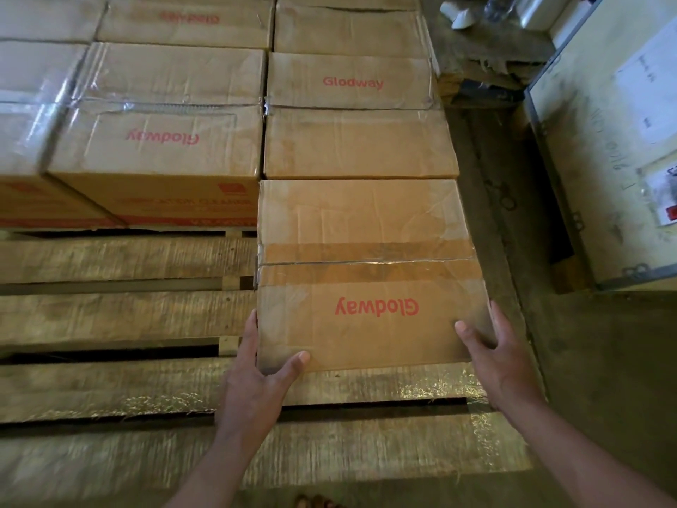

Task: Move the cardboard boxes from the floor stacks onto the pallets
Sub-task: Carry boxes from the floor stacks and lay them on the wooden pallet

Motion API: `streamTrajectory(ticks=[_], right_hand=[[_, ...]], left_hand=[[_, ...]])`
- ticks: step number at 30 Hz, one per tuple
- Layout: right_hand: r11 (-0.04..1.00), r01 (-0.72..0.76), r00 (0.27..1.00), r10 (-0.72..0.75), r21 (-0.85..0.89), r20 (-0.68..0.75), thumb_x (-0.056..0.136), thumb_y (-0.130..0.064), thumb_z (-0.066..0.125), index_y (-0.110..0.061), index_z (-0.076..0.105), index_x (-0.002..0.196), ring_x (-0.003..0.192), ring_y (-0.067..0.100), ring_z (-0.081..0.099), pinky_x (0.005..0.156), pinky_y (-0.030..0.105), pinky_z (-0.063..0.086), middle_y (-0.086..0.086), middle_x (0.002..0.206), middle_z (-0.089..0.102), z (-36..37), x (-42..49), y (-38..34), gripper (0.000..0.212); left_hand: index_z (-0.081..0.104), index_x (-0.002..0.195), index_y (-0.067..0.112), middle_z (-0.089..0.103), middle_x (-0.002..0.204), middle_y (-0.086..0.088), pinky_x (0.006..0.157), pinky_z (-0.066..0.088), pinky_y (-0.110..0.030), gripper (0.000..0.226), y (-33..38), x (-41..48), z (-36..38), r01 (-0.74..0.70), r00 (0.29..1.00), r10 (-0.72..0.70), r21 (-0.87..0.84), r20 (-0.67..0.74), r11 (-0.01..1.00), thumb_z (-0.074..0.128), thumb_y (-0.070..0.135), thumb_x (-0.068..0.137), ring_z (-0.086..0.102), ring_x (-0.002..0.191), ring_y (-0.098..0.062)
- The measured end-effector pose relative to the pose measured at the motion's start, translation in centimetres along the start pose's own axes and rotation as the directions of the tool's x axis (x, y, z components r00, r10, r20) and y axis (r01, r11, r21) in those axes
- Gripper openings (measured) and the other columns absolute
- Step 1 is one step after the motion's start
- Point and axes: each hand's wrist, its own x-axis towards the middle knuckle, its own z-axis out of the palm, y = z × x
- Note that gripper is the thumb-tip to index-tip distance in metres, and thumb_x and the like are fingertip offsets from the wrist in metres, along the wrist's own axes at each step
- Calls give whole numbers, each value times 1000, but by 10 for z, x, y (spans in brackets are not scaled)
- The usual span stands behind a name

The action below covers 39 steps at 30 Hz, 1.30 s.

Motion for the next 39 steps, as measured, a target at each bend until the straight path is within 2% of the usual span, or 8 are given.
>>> streamTrajectory(ticks=[4, 8, 11, 16, 24, 31, 35, 39], right_hand=[[987, 11, 997, -23, -159, -76, 93, -44, 65, -25, 31, 155, 132, 35, 49, 103, 51, 43, 7, 151, 47, 1, -1, -11, 73], [961, 148, 972, -185, -234, -145, 93, -35, 67, -21, 37, 151, 127, 36, 53, 93, 46, 47, 8, 147, 51, 11, -22, -41, 67], [885, 280, 942, -328, -372, -71, 94, -42, 62, -19, 40, 148, 130, 34, 50, 98, 49, 49, 8, 147, 50, 31, -47, -72, 63], [803, 456, 885, -456, -385, 96, 94, -35, 66, -10, 49, 144, 128, 39, 50, 99, 47, 45, 17, 138, 57, 90, -99, -144, 58], [618, 729, 683, -633, -293, 364, 99, -40, 57, -16, 44, 149, 138, 25, 41, 112, 36, 29, 5, 150, 47, 231, -237, -260, 57], [476, 860, 497, -694, -185, 521, 100, -47, 53, -23, 34, 154, 142, 21, 36, 112, 37, 35, 0, 156, 39, 373, -403, -334, 62], [383, 912, 393, -713, -147, 580, 99, -48, 55, -23, 39, 152, 139, 22, 40, 109, 35, 36, -1, 154, 43, 442, -487, -376, 61], [305, 946, 309, -737, -112, 601, 97, -49, 58, -16, 45, 147, 133, 27, 46, 102, 36, 40, 7, 148, 50, 498, -546, -406, 61]], left_hand=[[9, 159, 35, 47, 147, 6, 103, 45, -39, 99, 6, -3, -7, 4, 1000, -4, 29, 15, 1000, 75, 39, 85, 45, 118, -5], [12, 158, 37, 39, 155, 5, 110, 36, -42, 92, 8, -14, -31, -33, 996, 38, 58, -76, 998, 71, 45, 87, 35, 139, -13], [18, 158, 33, 37, 157, 1, 110, 35, -39, 85, 5, -29, -60, -55, 983, 71, 100, -167, 993, 68, 44, 90, 36, 143, -20], [20, 157, 28, 41, 155, -9, 112, 36, -42, 82, -17, -55, -142, 10, 945, 3, 36, -327, 999, 63, 51, 90, 41, 140, -31], [30, 157, 27, 38, 158, 2, 114, 32, -31, 77, -106, -114, -321, 77, 788, -84, -39, -610, 996, 66, 46, 91, 36, 144, -17], [39, 153, 23, 52, 148, -6, 105, 34, -20, 79, -197, -183, -484, 136, 661, -127, -48, -740, 989, 72, 48, 86, 50, 135, -21], [47, 148, 18, 55, 144, -9, 102, 36, -20, 86, -243, -216, -569, 140, 581, -131, -60, -803, 988, 60, 64, 76, 56, 130, -21], [41, 152, 17, 46, 151, -10, 109, 32, -26, 81, -283, -235, -625, 138, 536, -97, -26, -839, 990, 79, 37, 83, 48, 137, -23]])
